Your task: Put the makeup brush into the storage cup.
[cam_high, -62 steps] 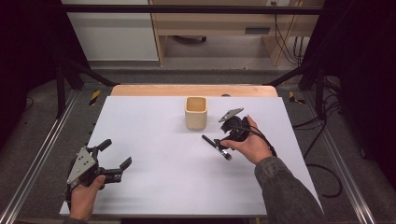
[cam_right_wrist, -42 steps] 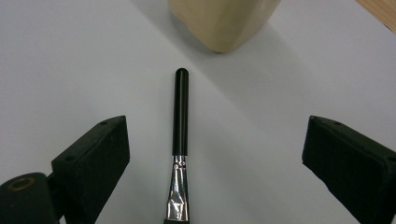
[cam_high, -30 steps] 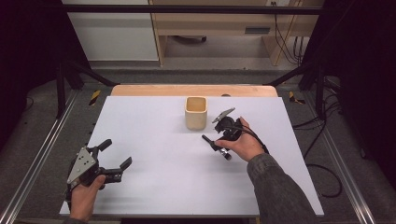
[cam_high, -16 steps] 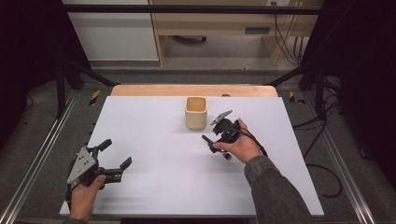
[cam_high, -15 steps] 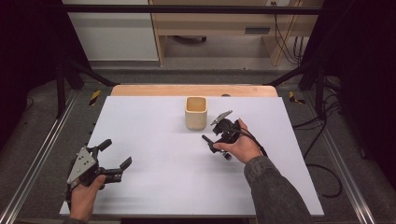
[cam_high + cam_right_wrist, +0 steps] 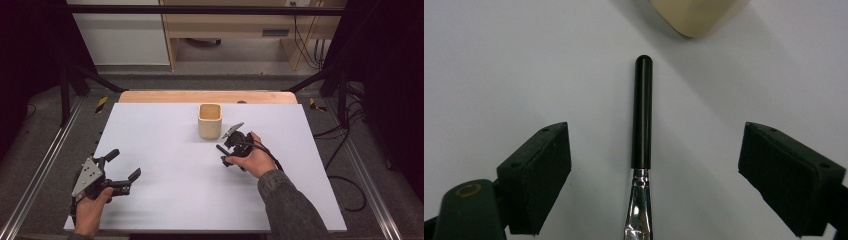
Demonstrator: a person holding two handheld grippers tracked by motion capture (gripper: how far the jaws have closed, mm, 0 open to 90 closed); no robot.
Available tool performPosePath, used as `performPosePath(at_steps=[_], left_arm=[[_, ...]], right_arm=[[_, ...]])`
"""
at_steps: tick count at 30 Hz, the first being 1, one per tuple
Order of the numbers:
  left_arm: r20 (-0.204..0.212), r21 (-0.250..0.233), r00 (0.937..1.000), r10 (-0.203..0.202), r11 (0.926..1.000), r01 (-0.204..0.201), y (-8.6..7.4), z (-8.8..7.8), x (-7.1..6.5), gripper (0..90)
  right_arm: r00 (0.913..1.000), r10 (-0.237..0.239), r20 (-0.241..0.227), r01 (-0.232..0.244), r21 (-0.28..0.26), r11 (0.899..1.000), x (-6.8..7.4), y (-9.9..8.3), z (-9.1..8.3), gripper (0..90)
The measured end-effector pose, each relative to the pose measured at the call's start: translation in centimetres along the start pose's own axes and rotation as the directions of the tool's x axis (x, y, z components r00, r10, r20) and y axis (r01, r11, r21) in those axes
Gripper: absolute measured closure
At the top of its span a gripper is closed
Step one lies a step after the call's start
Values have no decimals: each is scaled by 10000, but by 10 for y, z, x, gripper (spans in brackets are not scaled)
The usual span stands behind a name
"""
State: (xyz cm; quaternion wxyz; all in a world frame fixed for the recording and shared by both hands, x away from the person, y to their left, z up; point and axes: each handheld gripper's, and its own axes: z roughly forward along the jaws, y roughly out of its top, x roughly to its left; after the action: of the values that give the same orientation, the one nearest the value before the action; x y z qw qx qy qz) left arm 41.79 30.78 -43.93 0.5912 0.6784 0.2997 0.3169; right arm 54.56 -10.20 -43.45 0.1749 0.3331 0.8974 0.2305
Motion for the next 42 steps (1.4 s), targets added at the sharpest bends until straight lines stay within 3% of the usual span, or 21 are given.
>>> performPosePath(at_steps=[30, 33, 42], left_arm=[[10, 52, 10000, 99, 9999, -99, 0, 1, -1, 12], [16, 74, 9999, 130, 9999, -130, 0, 1, -1, 12], [28, 102, 9998, 183, 9998, -184, 0, 2, -1, 12]], right_arm=[[9999, 59, -110, -56, 243, 9997, 1, 4, 10, 254], [9996, 81, -283, -71, 347, 9994, 0, 4, 11, 346], [9992, 140, -382, -119, 530, 9985, 1, 2, 12, 478]])
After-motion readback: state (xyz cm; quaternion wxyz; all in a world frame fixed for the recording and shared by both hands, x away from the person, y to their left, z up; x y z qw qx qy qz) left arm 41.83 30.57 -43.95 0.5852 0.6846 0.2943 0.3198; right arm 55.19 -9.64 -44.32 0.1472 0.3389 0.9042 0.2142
